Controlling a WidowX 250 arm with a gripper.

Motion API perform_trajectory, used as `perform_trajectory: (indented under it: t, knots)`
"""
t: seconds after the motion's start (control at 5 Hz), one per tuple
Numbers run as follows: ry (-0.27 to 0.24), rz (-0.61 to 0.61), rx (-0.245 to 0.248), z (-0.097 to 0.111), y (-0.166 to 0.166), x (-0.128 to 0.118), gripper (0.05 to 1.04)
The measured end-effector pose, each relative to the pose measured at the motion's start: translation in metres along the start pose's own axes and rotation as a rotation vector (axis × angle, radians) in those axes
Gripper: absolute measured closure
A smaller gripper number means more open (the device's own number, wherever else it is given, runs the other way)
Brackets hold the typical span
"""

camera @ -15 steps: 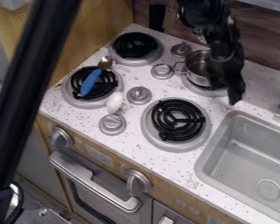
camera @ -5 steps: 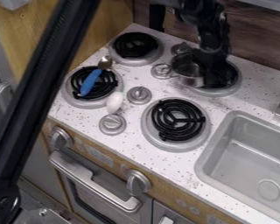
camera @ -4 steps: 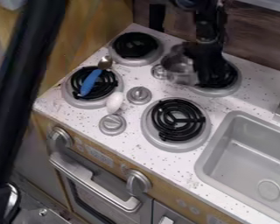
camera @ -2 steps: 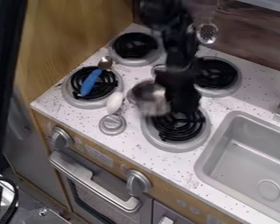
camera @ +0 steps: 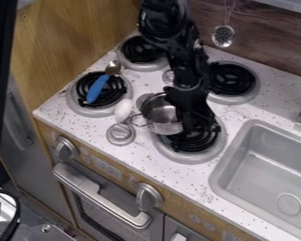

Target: Moved the silver pot to the lower right burner

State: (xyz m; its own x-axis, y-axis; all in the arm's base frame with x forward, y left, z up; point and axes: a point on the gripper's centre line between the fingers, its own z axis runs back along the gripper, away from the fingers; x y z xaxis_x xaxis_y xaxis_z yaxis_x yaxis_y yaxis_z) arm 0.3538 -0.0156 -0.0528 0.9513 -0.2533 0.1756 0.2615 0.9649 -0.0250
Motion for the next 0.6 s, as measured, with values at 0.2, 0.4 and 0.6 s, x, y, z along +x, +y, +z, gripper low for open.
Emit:
perform_trajectory:
  t: [0.2, 0.4, 0.6]
  knots:
    - [0.002, -0.028, -0.024, -0.003, -0.020, -0.002, 1.013]
    - [0.003, -0.068, -0.021, -0.004, -0.035, 0.000, 1.013]
    - [0.008, -0.071, -0.015, -0.003, -0.039, 0.001, 0.995]
